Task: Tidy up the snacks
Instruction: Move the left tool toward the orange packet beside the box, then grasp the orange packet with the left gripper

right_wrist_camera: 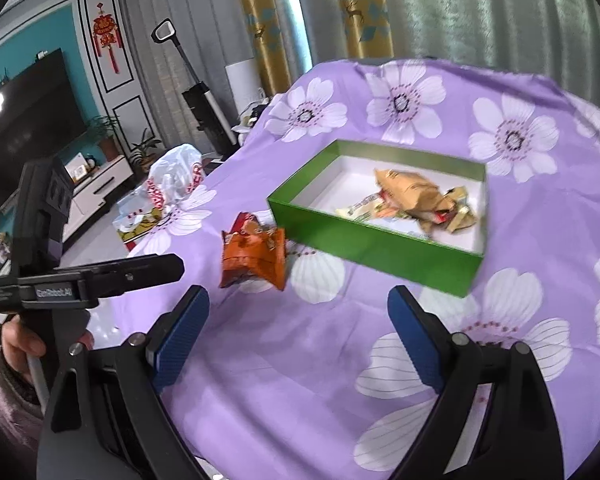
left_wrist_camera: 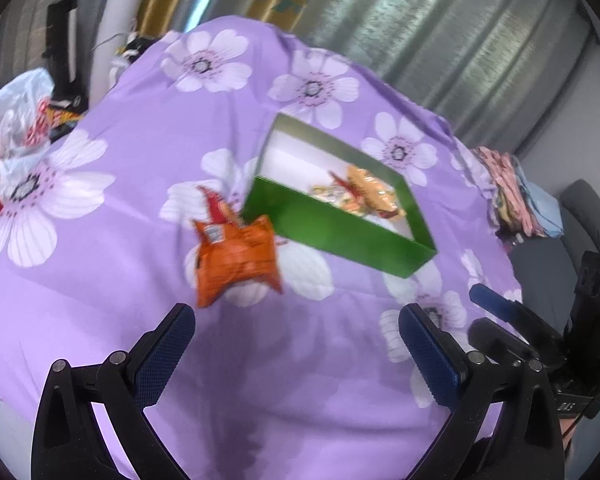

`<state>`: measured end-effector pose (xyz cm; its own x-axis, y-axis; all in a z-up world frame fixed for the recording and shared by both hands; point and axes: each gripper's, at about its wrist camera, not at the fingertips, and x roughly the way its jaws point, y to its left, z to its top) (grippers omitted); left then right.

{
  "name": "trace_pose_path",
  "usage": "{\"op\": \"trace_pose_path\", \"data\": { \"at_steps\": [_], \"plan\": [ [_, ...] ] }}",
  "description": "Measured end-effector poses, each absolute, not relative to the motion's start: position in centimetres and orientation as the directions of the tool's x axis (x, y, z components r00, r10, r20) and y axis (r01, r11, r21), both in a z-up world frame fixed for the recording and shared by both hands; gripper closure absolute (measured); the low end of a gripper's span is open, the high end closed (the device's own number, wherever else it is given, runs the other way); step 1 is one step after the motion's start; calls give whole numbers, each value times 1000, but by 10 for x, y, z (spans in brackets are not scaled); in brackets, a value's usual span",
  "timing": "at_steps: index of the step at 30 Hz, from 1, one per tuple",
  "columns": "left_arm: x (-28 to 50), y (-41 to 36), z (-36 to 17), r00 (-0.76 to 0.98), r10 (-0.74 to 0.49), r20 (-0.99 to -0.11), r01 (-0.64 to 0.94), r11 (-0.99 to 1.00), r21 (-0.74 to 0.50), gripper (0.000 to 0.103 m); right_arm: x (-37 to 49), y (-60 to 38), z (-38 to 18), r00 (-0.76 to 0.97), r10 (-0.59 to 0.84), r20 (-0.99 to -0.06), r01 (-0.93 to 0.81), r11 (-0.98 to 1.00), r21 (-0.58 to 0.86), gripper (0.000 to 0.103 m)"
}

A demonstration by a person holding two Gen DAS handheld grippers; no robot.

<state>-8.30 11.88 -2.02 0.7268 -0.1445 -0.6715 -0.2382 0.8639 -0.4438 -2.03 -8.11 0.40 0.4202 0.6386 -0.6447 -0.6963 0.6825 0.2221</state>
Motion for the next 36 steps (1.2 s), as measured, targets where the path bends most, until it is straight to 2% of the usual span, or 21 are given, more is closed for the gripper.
{"op": "trace_pose_path", "data": {
  "at_steps": [14, 27, 36],
  "plan": [
    [-75, 154, -64, 711, -116, -694, -351, 797, -492, 2, 2, -39, -56, 228, 675, -702, -709, 609, 355, 11],
    [-36, 162, -78, 706, -140, -694, -329, 802, -498, 2, 41, 5, -91, 147, 676, -722, -727, 570, 384, 11],
    [-17, 158, -81, 735, -149, -662, -282, 820, -498, 2, 57, 30, -97, 109, 680, -725, -751, 534, 389, 11]
  ]
}}
